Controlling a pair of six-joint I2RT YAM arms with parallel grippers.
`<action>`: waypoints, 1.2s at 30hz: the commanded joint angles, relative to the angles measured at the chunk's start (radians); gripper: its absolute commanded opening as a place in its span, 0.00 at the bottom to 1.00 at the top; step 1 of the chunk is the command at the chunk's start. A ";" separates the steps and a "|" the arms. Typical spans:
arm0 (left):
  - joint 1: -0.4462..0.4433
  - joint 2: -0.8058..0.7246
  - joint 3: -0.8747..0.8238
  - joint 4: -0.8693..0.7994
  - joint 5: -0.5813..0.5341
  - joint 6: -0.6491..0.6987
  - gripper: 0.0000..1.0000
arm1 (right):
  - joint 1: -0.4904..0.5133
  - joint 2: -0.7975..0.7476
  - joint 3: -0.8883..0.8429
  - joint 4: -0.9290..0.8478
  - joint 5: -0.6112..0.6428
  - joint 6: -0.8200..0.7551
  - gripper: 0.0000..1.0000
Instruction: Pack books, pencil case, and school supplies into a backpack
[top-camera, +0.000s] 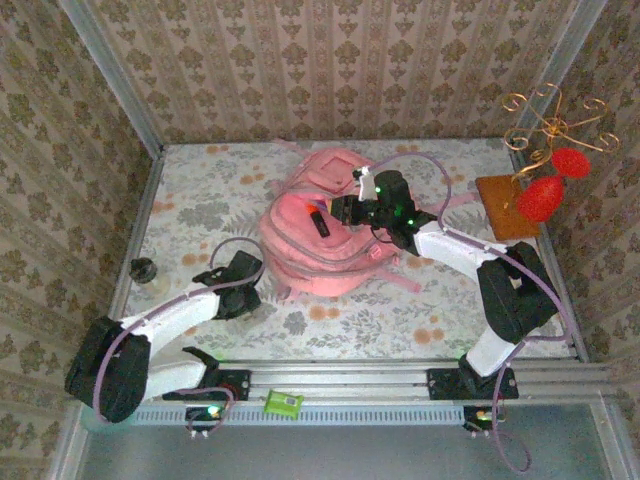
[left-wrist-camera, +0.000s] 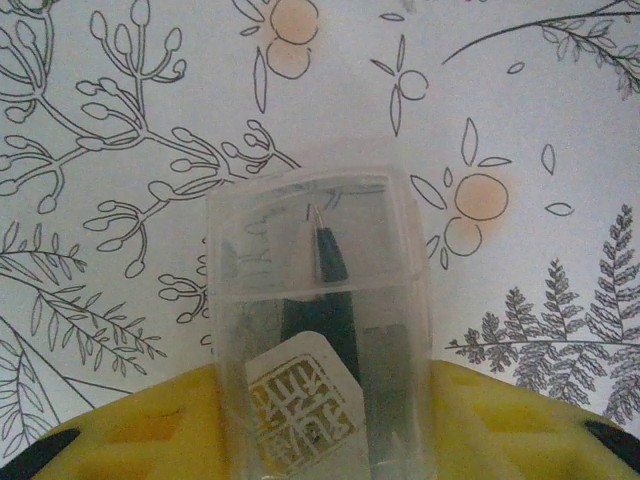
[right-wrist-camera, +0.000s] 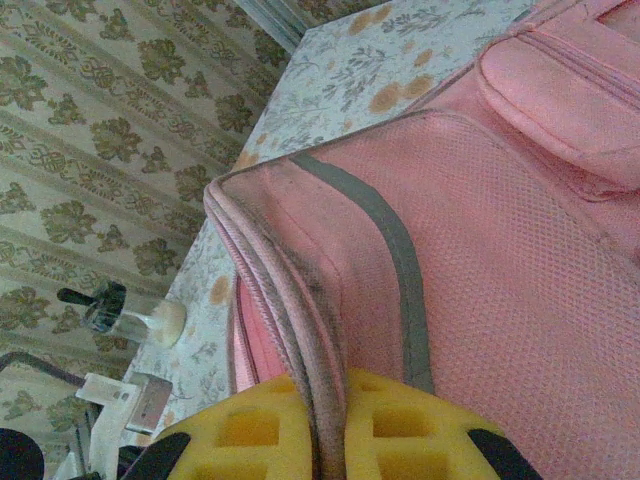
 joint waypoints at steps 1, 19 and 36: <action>0.007 -0.085 0.065 0.042 -0.027 0.045 0.37 | -0.012 0.007 0.003 0.039 -0.014 -0.008 0.00; -0.079 0.251 0.553 0.480 0.074 -0.006 0.37 | -0.009 -0.033 0.058 -0.036 -0.047 0.028 0.00; -0.169 0.401 0.515 0.614 -0.019 -0.150 0.56 | -0.018 -0.022 0.157 -0.034 -0.036 0.098 0.00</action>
